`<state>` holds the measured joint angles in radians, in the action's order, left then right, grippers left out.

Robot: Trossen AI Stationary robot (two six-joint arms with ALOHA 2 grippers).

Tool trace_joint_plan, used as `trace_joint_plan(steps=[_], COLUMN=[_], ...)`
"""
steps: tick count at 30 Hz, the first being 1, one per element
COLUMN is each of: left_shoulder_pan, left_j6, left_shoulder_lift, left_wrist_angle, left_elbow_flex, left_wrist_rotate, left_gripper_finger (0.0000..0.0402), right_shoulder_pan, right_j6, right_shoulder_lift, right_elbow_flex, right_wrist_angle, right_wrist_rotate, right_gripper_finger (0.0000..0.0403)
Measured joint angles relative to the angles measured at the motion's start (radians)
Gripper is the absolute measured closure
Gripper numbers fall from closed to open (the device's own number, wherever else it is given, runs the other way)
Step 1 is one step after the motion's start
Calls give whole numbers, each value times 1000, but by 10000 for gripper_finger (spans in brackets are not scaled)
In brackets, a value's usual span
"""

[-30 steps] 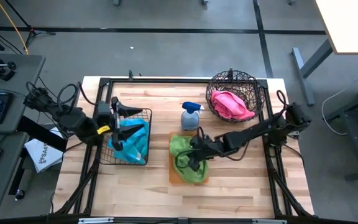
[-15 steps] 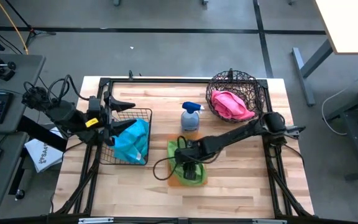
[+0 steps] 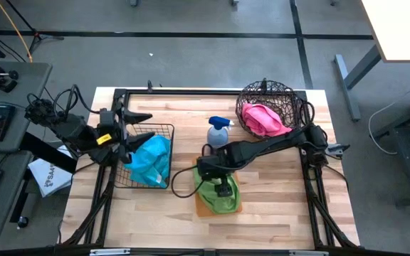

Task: Sort microfiber towel by color & place in baskets
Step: Put the green microfiber cloth into the transparent orange bin, then return to Home Position

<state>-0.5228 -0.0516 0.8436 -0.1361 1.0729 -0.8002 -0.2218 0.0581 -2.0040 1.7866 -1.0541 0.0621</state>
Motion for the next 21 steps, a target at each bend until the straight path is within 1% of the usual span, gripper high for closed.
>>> trace_joint_plan(steps=[3,6,9,12,14,17,19,21], left_shoulder_pan=[0,0,0,0,-1,-1,0,6], left_j6=[-19,-55,-104,-137,-149,-175,-165,-112], left_shoulder_lift=[0,2,17,57,90,117,105,63], left_wrist_angle=[0,0,0,9,37,93,179,252], left_elbow_flex=[0,0,0,-3,-29,-101,-152,-194], left_wrist_rotate=[-45,-66,-59,-13,15,30,29,46], left_gripper_finger=[129,129,129,129,129,131,142,163], right_shoulder_pan=[2,2,-9,-15,-16,-15,-19,-29], right_j6=[-34,-60,-87,-94,-74,13,108,215], right_shoulder_lift=[8,32,65,105,165,313,429,542], right_elbow_flex=[0,0,0,-14,-88,-280,-425,-553], right_wrist_angle=[-25,-35,-40,-46,-20,64,132,215], right_wrist_rotate=[-2,10,23,17,19,13,0,-12], right_gripper_finger=[44,49,71,97,111,127,141,164])
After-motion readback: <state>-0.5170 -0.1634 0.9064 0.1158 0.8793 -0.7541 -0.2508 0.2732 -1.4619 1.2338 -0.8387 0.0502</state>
